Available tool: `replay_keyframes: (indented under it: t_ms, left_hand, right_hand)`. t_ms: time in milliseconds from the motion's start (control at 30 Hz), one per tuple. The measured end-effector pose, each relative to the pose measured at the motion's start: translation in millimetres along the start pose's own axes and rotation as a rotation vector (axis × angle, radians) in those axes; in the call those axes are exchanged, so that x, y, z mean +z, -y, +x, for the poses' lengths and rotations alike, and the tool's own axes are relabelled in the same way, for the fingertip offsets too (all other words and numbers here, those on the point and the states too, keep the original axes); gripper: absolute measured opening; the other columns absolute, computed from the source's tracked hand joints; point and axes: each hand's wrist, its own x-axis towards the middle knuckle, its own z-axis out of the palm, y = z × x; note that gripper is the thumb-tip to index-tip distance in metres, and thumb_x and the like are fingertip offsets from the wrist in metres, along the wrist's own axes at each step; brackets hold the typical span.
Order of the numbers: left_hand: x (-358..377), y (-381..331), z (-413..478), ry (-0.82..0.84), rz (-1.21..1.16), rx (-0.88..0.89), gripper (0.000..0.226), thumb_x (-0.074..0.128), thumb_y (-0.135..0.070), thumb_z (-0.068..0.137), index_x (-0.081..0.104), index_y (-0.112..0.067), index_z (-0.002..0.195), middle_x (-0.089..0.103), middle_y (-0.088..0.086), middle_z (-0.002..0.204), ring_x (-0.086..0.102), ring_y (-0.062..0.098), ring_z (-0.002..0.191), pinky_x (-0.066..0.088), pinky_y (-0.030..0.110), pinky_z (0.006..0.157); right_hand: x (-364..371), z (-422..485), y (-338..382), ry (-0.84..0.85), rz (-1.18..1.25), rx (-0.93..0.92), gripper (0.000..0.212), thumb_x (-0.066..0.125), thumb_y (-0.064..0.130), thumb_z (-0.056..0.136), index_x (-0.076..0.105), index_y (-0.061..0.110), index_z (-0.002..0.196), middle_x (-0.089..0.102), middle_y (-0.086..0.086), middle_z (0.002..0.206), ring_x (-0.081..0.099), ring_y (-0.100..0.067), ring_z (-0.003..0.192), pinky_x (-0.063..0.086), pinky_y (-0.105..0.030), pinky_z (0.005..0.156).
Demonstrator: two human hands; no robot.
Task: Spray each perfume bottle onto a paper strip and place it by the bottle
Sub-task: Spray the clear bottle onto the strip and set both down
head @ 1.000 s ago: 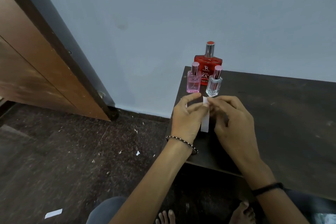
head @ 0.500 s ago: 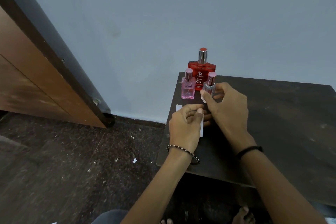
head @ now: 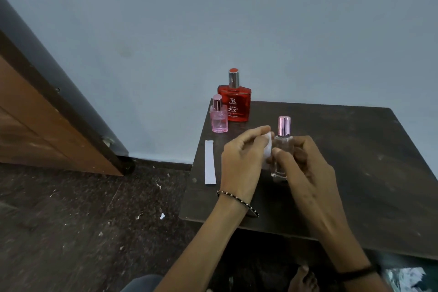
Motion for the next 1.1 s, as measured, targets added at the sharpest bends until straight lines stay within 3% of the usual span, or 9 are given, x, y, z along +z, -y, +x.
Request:
replay_keyframes:
  t_ms: [133, 267, 400, 467, 667, 767, 900, 1000, 1100]
  left_hand:
    - [15, -4, -3, 0.037, -0.055, 0.008, 0.023, 0.064, -0.027, 0.094, 0.077, -0.034, 0.076, 0.077, -0.01, 0.079, 0.073, 0.009, 0.083, 0.059, 0.026, 0.076]
    - [25, -7, -5, 0.041, -0.083, 0.004, 0.017, 0.075, -0.027, 0.085, 0.08, -0.014, 0.095, 0.079, -0.002, 0.083, 0.075, 0.005, 0.08, 0.057, 0.017, 0.067]
    - [23, -10, 2, -0.03, -0.239, -0.074, 0.008, 0.074, -0.019, 0.086, 0.08, -0.015, 0.083, 0.079, 0.01, 0.089, 0.074, 0.022, 0.088, 0.06, 0.038, 0.088]
    - [20, -10, 7, -0.074, -0.3, -0.115, 0.014, 0.074, -0.023, 0.085, 0.08, -0.02, 0.074, 0.079, 0.007, 0.089, 0.076, 0.021, 0.09, 0.056, 0.042, 0.096]
    - [23, -6, 13, -0.101, -0.301, -0.158, 0.016, 0.076, -0.03, 0.083, 0.082, -0.03, 0.068, 0.08, 0.003, 0.089, 0.076, 0.018, 0.094, 0.051, 0.043, 0.103]
    - [26, -4, 13, -0.097, -0.292, -0.172, 0.014, 0.077, -0.034, 0.081, 0.082, -0.024, 0.073, 0.08, 0.006, 0.091, 0.075, 0.021, 0.098, 0.05, 0.046, 0.103]
    - [27, -1, 12, -0.064, -0.288, -0.176, 0.018, 0.076, -0.034, 0.084, 0.081, -0.017, 0.085, 0.079, 0.008, 0.095, 0.074, 0.022, 0.1, 0.049, 0.049, 0.104]
    - [29, -2, 11, -0.055, -0.3, -0.202, 0.016, 0.075, -0.031, 0.085, 0.081, -0.016, 0.087, 0.079, 0.008, 0.096, 0.075, 0.022, 0.098, 0.052, 0.047, 0.101]
    - [30, -2, 12, -0.059, -0.283, -0.208, 0.016, 0.076, -0.032, 0.084, 0.082, -0.017, 0.082, 0.079, 0.008, 0.094, 0.075, 0.024, 0.099, 0.052, 0.05, 0.1]
  right_hand:
    - [-9, -1, -5, 0.021, 0.002, 0.025, 0.014, 0.061, 0.038, 0.095, 0.06, 0.032, 0.107, 0.072, 0.009, 0.101, 0.069, 0.002, 0.09, 0.055, -0.017, 0.07]
    - [-15, -1, -5, 0.032, -0.031, -0.001, 0.014, 0.061, 0.038, 0.096, 0.06, 0.028, 0.106, 0.073, 0.006, 0.093, 0.07, -0.004, 0.081, 0.058, -0.024, 0.067]
    - [-21, -3, -8, 0.052, -0.028, 0.034, 0.004, 0.064, 0.029, 0.093, 0.062, 0.026, 0.093, 0.07, 0.008, 0.08, 0.064, -0.004, 0.068, 0.05, -0.016, 0.059]
    - [-26, -4, -8, 0.095, 0.044, 0.078, 0.005, 0.061, 0.029, 0.094, 0.062, 0.026, 0.09, 0.07, 0.005, 0.078, 0.057, -0.004, 0.06, 0.045, -0.018, 0.056]
    - [-38, 13, 1, 0.159, 0.404, 0.467, 0.038, 0.05, 0.039, 0.099, 0.069, 0.006, 0.099, 0.057, -0.009, 0.07, 0.044, -0.016, 0.054, 0.033, -0.027, 0.05]
    - [-40, 11, 1, 0.163, 0.591, 0.312, 0.04, 0.06, 0.042, 0.092, 0.068, 0.011, 0.115, 0.063, -0.003, 0.073, 0.055, -0.016, 0.054, 0.035, -0.025, 0.04]
    - [-46, 9, 1, 0.186, 0.743, 0.262, 0.02, 0.062, 0.024, 0.091, 0.063, 0.009, 0.105, 0.074, -0.006, 0.094, 0.067, -0.016, 0.058, 0.043, -0.018, 0.038]
    - [-47, 9, 4, 0.199, 0.743, 0.276, 0.02, 0.064, 0.016, 0.087, 0.055, 0.01, 0.104, 0.077, -0.015, 0.107, 0.054, -0.007, 0.044, 0.034, -0.013, 0.035]
    - [-46, 11, 3, 0.182, 0.676, 0.294, 0.022, 0.058, 0.014, 0.096, 0.055, 0.012, 0.117, 0.076, -0.013, 0.096, 0.042, -0.01, 0.046, 0.029, -0.018, 0.037]
